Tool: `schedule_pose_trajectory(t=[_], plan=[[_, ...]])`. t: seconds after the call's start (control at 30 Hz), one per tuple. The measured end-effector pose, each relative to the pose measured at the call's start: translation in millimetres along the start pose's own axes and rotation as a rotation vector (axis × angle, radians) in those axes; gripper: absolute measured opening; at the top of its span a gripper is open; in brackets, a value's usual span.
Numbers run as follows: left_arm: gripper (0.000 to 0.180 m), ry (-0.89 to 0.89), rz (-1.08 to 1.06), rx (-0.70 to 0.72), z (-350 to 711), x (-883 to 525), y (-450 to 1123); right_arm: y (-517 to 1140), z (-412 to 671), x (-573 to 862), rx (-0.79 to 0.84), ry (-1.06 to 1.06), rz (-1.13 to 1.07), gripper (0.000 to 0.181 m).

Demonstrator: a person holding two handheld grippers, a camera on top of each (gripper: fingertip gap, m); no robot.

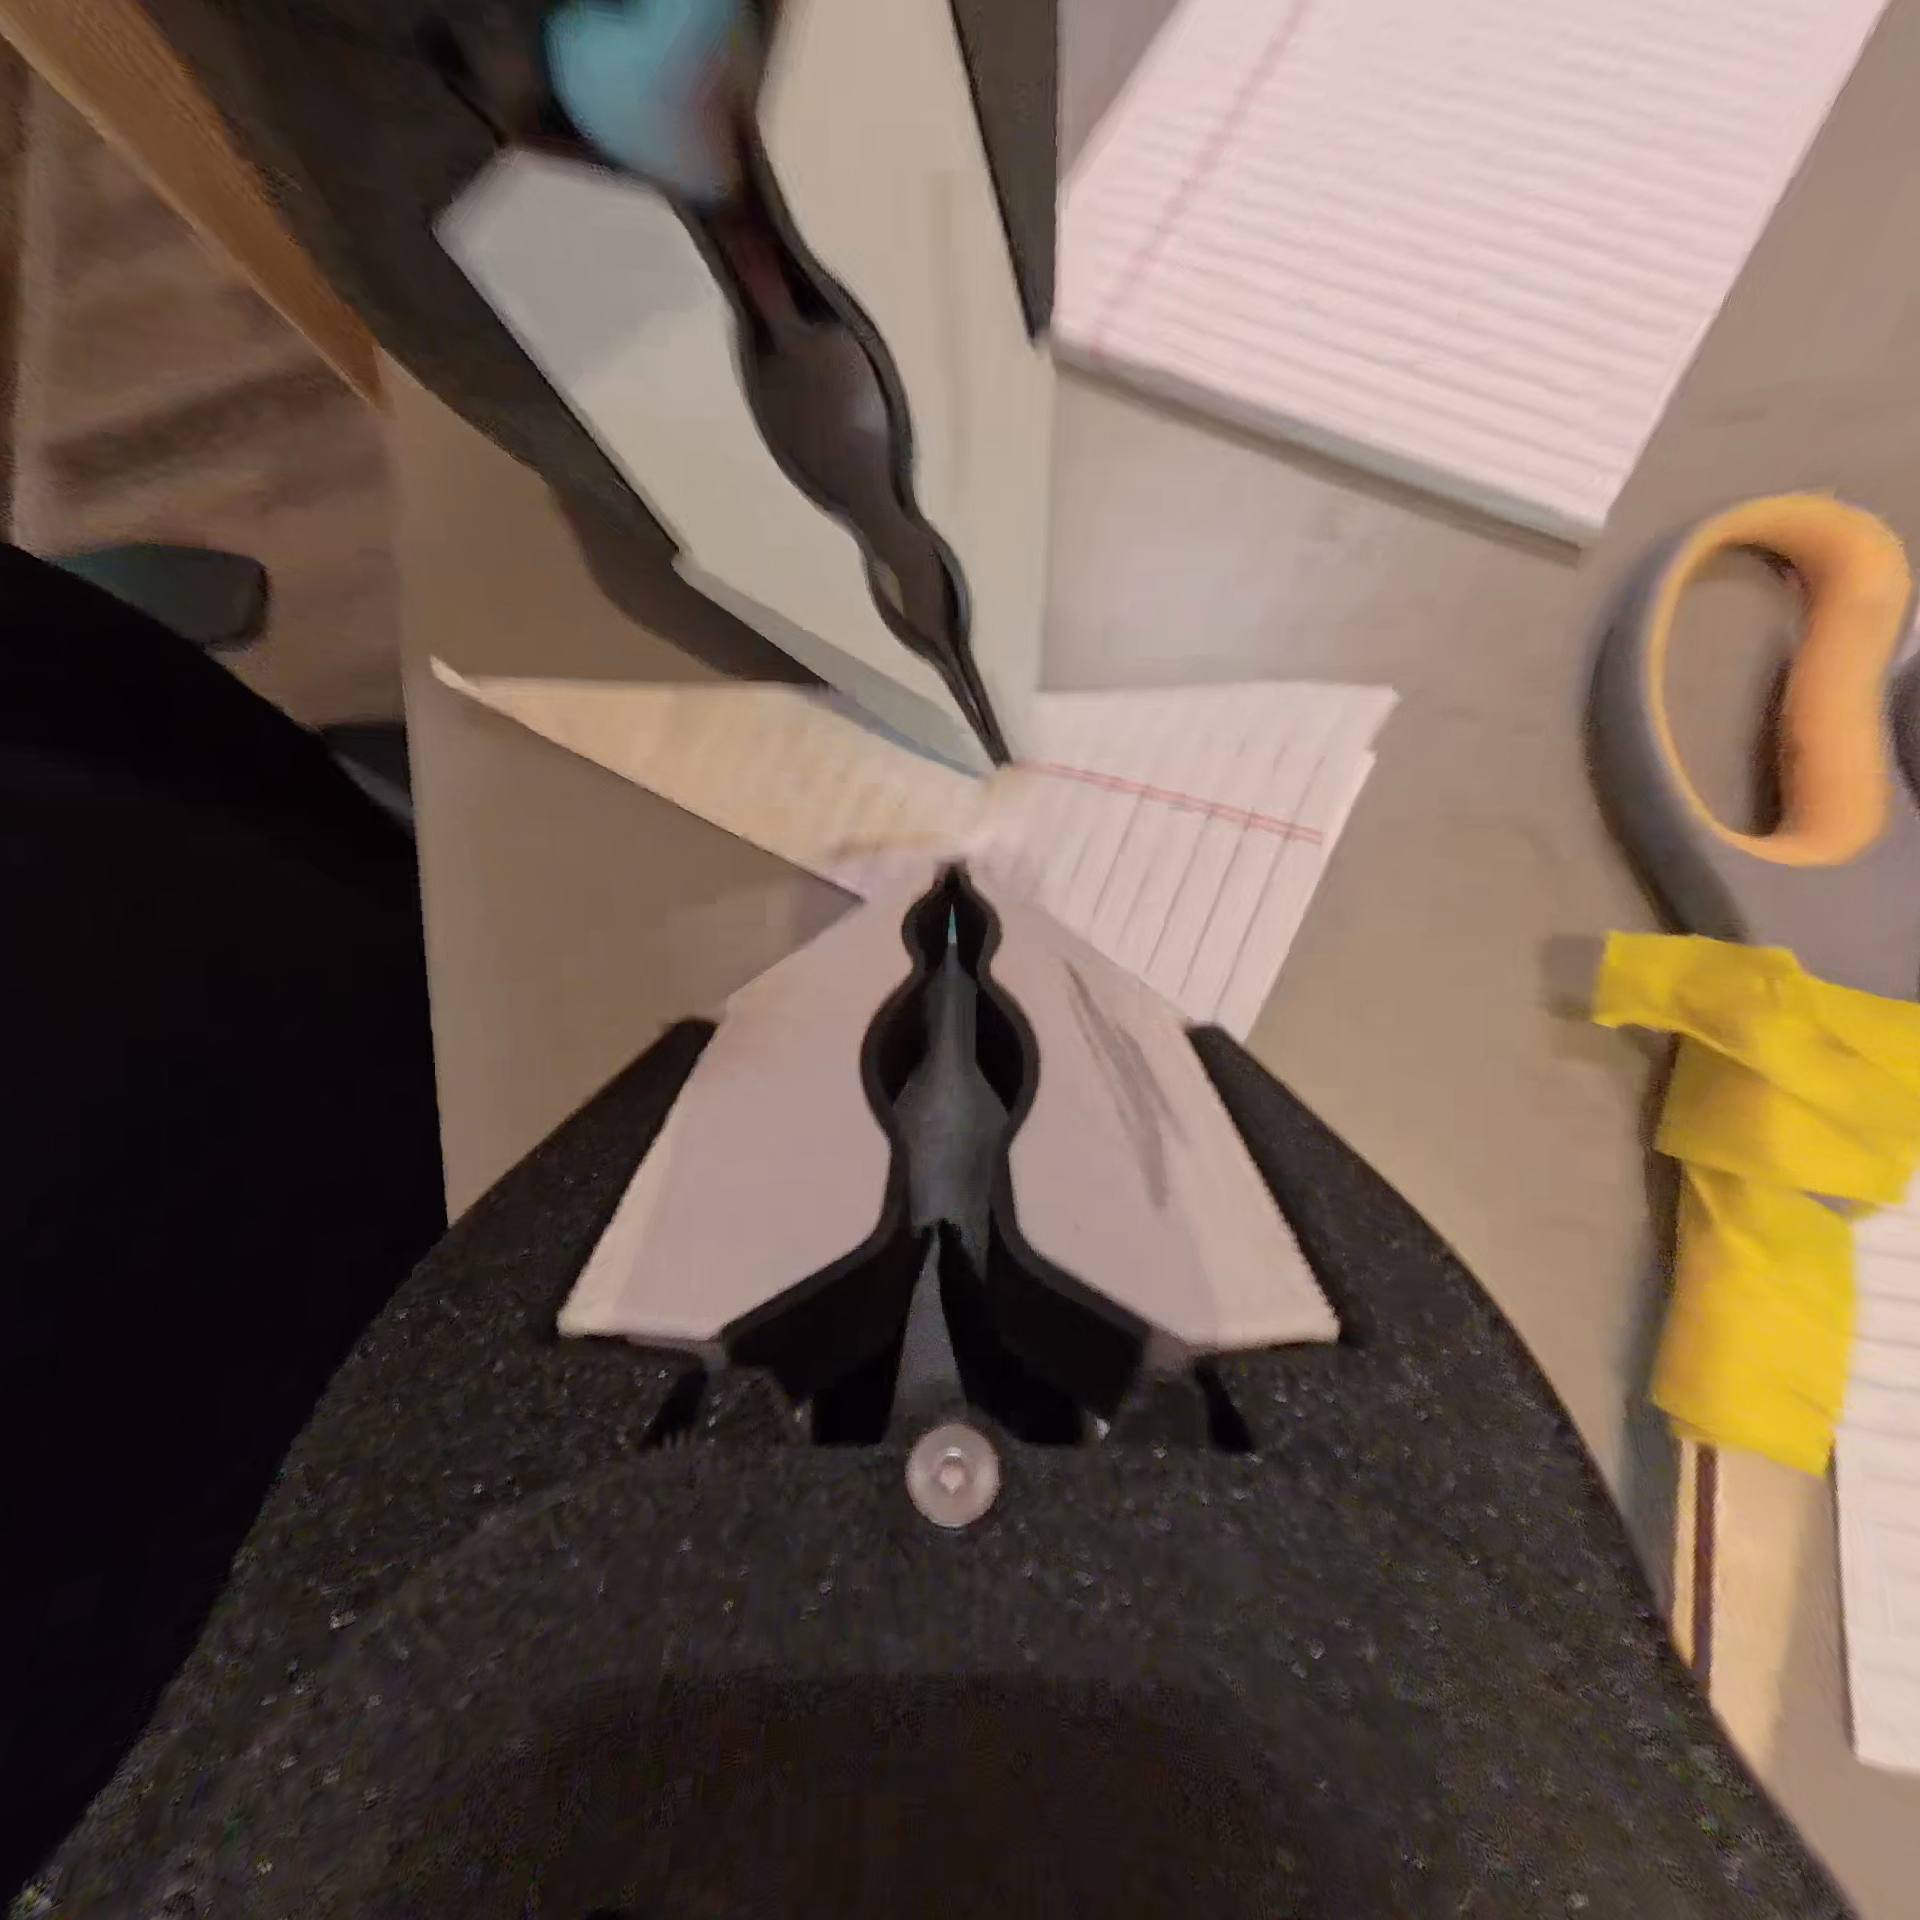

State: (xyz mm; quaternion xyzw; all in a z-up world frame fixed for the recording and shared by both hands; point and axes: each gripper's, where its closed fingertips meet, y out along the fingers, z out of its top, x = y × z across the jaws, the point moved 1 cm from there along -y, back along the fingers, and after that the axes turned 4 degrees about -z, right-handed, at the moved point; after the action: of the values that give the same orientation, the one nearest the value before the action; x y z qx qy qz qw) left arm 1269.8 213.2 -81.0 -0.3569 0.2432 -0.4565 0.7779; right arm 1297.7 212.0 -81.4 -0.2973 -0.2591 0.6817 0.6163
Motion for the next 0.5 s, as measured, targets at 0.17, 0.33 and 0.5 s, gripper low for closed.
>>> schedule_pose_trajectory(t=[0.17,0.33,0.5], plan=[[0.0,-0.007,0.054,-0.028,3,2,-6,0,1,2,0.016,0.055,0.016,0.0],[0.0,-0.056,0.109,-0.043,6,27,-11,1,1,2,0.015,0.071,0.016,0.0],[0.0,-0.109,0.158,-0.022,-8,35,-8,-1,7,5,0.022,0.079,0.031,0.0]])
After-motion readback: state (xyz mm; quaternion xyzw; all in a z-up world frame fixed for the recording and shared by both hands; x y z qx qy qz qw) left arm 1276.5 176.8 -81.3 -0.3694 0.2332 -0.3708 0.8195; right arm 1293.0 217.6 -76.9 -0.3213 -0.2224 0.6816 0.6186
